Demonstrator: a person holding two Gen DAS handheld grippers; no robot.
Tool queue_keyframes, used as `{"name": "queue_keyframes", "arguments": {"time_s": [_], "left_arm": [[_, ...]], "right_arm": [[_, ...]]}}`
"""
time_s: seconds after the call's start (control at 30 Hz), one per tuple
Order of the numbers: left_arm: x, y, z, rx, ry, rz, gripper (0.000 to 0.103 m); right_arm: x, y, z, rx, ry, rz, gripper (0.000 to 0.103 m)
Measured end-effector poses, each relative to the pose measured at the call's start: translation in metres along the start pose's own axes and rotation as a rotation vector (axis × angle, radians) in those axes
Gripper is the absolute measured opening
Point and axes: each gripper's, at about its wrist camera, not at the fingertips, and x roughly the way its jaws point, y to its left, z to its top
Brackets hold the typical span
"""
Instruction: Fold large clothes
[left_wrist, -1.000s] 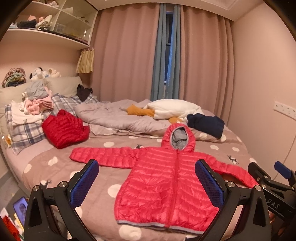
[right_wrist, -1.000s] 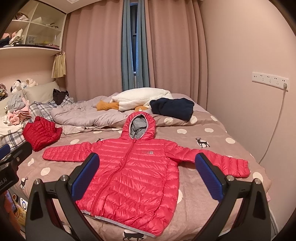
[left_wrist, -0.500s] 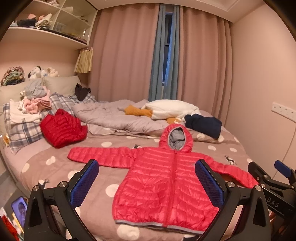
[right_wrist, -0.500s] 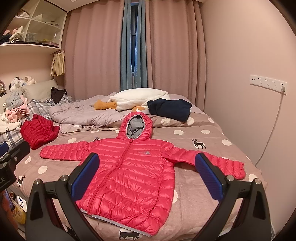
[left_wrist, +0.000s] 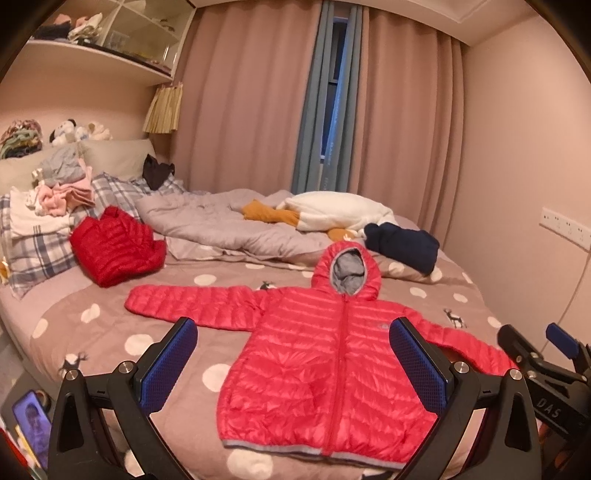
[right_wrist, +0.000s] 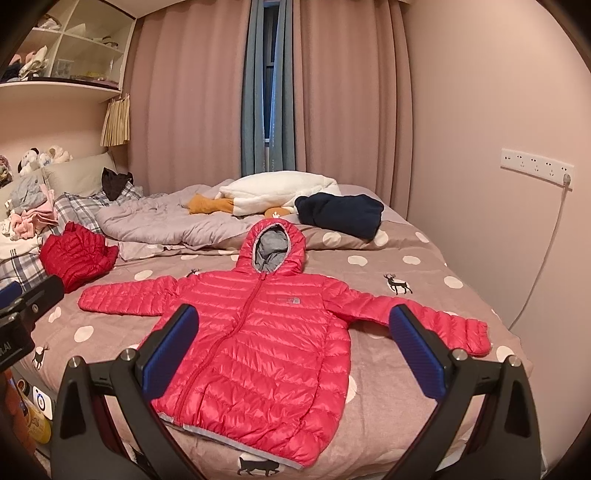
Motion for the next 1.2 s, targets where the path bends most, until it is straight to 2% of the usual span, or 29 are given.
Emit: {"name": "queue_keyframes", "arguments": {"time_s": [0.07,0.17,0.23,0.3,0.37,0.4,0.53,0.63,0.7,0.83,0.93,0.97,1.07,1.2], "left_arm": [[0.014,0.009,0.009,-0.036,-0.002,-0.018,0.103],[0.049,0.033,0.024,-0.106,-0.044,-0.053,0.103],[0.079,0.054,0.032,-0.163,-0.047,-0.021,0.103],[0.119,0.082,0.038,-0.219,0.005,-0.031,0.103],[0.159,0.115,0.039,-0.303,0.057,-0.079,0.103],[0.174,0.129,0.037,-0.345,0.061,-0.079,0.103],[0.227,0.187,0.02,-0.511,0.09,0.029,0.103],[0.259,0.215,0.009,-0.449,0.089,0.117,0.103],[0.282,0.233,-0.002,-0.461,0.148,0.19,0.103],[0.321,0.272,-0.031,-0.599,0.218,0.159,0.103],[0.345,0.294,-0.052,-0.725,0.334,0.187,0.102],[0.347,0.298,-0.057,-0.748,0.34,0.189,0.102],[0.346,0.303,-0.063,-0.785,0.276,0.127,0.102],[0.362,0.301,-0.058,-0.796,0.294,0.011,0.102]], "right_arm": [[0.006,-0.006,0.005,0.021,-0.013,0.014,0.103],[0.024,-0.024,0.015,0.076,-0.062,0.054,0.103],[0.045,-0.045,0.02,0.137,-0.07,0.074,0.103],[0.074,-0.07,0.019,0.199,-0.044,0.093,0.103],[0.108,-0.101,0.011,0.282,-0.008,0.073,0.103],[0.124,-0.117,0.006,0.321,0.013,0.062,0.103],[0.186,-0.177,-0.022,0.481,0.129,0.05,0.103],[0.215,-0.218,-0.049,0.613,0.201,-0.005,0.103],[0.222,-0.24,-0.06,0.648,0.232,-0.076,0.103],[0.216,-0.276,-0.074,0.66,0.235,-0.246,0.103],[0.203,-0.301,-0.086,0.713,0.229,-0.352,0.103],[0.202,-0.312,-0.089,0.738,0.221,-0.366,0.103],[0.19,-0.328,-0.103,0.815,0.19,-0.405,0.103],[0.186,-0.331,-0.123,0.905,0.191,-0.41,0.103]]}}
